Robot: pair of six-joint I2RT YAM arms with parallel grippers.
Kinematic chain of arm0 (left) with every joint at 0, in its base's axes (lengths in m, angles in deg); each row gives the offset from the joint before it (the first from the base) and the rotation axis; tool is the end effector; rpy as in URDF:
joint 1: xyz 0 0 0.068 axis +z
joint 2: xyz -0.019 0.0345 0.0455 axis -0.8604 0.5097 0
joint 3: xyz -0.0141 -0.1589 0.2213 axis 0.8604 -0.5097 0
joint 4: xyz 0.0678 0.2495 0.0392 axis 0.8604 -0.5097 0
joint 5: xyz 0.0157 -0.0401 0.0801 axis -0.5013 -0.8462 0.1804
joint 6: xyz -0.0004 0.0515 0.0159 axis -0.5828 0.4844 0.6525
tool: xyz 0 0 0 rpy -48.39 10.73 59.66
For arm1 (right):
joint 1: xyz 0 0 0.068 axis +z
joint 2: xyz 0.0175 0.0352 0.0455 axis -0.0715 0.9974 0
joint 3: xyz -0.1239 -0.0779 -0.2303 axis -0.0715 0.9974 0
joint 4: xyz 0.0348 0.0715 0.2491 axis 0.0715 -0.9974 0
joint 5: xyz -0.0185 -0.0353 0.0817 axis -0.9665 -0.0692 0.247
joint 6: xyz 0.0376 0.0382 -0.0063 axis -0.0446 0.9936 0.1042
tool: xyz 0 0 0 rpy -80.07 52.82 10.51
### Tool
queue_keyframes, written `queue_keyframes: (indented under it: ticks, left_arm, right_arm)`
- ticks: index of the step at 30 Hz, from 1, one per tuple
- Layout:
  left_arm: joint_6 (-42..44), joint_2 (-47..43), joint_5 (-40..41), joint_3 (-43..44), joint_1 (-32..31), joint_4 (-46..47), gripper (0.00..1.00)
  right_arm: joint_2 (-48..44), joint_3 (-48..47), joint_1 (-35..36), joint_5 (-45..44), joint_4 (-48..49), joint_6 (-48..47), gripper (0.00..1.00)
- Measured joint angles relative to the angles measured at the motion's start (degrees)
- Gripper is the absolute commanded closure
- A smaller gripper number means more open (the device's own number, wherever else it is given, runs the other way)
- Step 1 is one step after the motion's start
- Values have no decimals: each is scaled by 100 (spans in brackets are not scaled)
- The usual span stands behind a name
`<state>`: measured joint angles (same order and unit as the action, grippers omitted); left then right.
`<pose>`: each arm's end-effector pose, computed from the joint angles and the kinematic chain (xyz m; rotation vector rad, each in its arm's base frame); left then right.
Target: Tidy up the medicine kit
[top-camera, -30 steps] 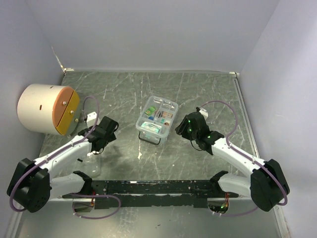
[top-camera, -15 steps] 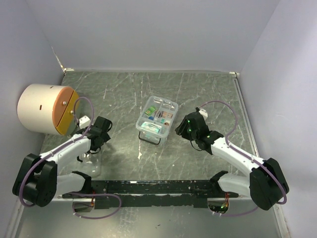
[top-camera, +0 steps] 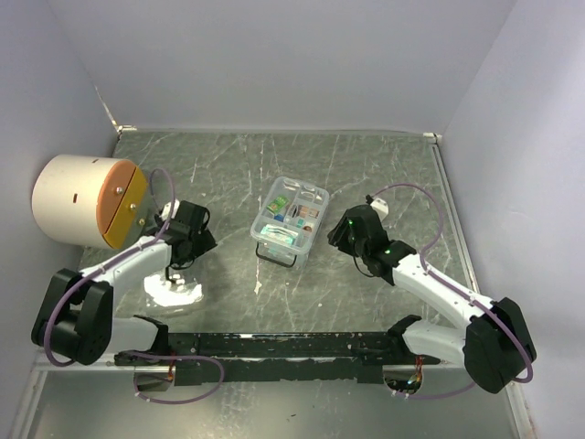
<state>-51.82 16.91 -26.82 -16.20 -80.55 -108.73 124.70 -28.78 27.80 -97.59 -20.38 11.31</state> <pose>0.2161 -0.0698 0.1691 -0.7752 2.4155 0.0196 0.2000 0.1144 0.2148 0.4907 2.2490 0.4848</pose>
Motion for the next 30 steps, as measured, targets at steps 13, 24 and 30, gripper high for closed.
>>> queue_keyframes:
  ticks: [13,24,30]
  left_arm:
    - [828,627,-1150,584,-90,535,19]
    - [909,562,-758,612,-238,59,25]
    - [876,597,-433,645,-544,-168,27]
  right_arm:
    - [-15,-31,-2,-20,-11,-2,58]
    - [24,-31,0,44,-4,0,58]
    - [24,-31,0,48,-4,-2,58]
